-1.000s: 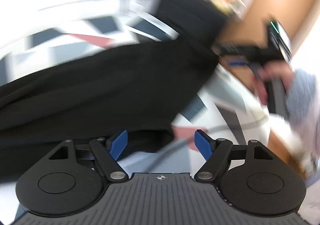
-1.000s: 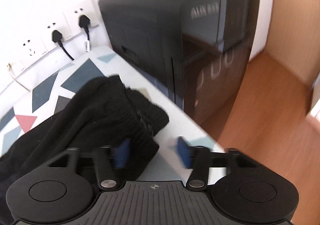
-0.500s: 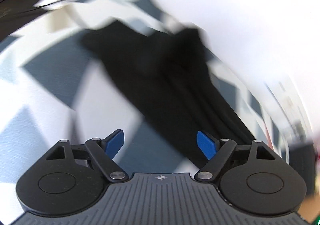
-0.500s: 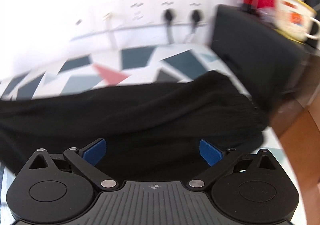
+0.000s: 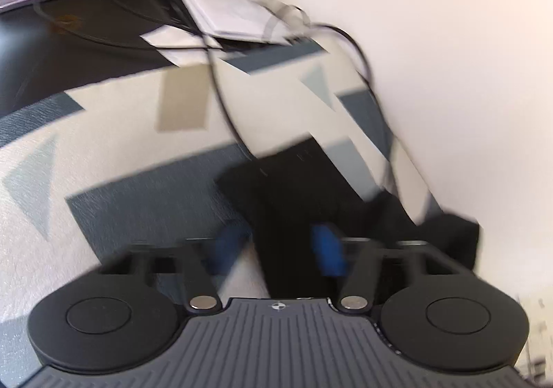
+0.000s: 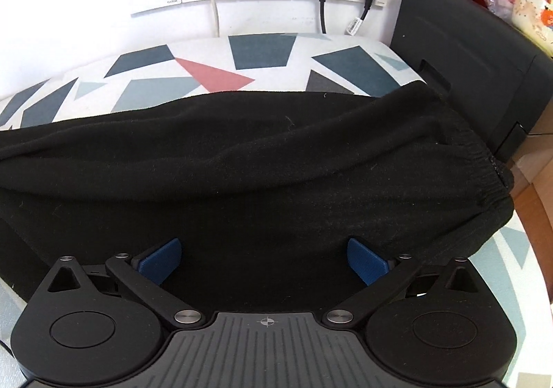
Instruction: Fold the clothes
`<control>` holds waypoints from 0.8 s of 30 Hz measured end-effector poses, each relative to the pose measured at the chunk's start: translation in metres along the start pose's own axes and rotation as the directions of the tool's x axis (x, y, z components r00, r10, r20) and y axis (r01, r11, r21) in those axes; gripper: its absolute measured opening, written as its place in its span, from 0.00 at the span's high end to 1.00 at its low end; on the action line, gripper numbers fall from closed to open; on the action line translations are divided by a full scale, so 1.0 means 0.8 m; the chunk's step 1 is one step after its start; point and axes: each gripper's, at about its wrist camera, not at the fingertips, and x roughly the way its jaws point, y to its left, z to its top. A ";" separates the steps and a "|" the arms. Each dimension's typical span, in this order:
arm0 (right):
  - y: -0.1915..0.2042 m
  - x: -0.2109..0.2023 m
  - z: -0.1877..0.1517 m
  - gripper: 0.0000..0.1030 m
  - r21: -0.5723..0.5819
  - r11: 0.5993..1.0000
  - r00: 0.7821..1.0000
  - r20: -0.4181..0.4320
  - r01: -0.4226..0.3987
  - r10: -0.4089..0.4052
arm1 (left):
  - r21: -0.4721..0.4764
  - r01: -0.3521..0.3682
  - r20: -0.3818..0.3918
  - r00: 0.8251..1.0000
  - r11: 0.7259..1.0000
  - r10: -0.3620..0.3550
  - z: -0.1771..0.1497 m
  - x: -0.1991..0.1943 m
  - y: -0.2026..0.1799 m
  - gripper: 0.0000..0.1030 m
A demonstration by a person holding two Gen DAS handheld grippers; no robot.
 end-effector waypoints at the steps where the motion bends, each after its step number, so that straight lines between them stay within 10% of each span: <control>1: 0.000 0.001 0.000 0.01 0.003 1.000 1.000 0.002 0.002 -0.002 | -0.041 0.003 -0.010 1.000 0.999 -0.003 0.002 0.005 0.007 0.98; 24: -0.006 -0.020 -0.026 0.01 -0.130 0.987 0.994 0.039 -0.099 0.105 | -0.039 -0.141 -0.003 0.990 0.989 0.141 -0.012 -0.062 0.064 0.98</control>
